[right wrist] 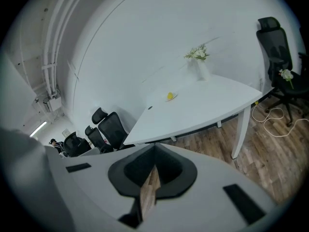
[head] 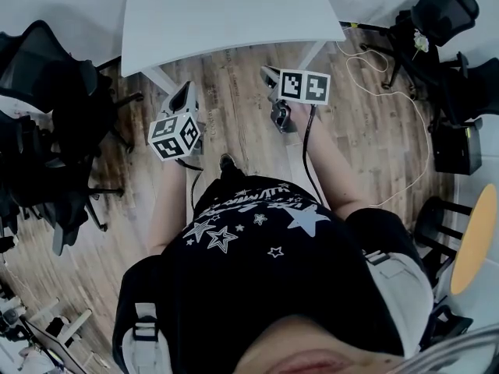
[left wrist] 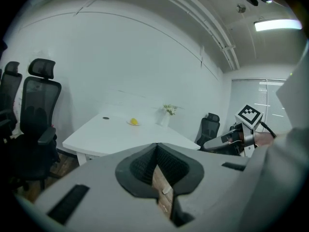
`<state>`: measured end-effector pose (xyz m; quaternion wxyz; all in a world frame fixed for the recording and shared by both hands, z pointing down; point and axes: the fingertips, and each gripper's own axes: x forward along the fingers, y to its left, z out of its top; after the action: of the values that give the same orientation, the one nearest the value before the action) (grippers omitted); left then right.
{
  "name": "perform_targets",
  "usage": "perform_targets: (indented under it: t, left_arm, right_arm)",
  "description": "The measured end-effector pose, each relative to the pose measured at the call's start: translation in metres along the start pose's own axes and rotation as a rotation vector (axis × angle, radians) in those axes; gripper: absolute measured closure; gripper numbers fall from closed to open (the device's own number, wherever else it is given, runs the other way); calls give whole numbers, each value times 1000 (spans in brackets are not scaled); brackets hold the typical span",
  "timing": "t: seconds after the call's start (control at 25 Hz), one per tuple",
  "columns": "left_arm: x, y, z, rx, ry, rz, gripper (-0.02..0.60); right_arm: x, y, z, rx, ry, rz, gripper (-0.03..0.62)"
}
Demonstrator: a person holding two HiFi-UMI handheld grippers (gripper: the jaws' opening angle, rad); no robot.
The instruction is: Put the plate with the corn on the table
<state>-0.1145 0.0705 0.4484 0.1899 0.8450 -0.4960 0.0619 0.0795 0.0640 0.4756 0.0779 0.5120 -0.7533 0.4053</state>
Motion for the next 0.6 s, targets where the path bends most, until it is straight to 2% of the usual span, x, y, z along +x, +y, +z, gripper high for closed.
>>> perform_targets:
  t: [0.24,0.6]
  left_arm:
    - [-31,-29,-18,1,14,15,575]
    - [-59,-77,-38,22,15,-21,575]
  right_arm:
    - [-33,0,-23,-46,4,15,589]
    - [-76,1,-47,-85,-15,27,589]
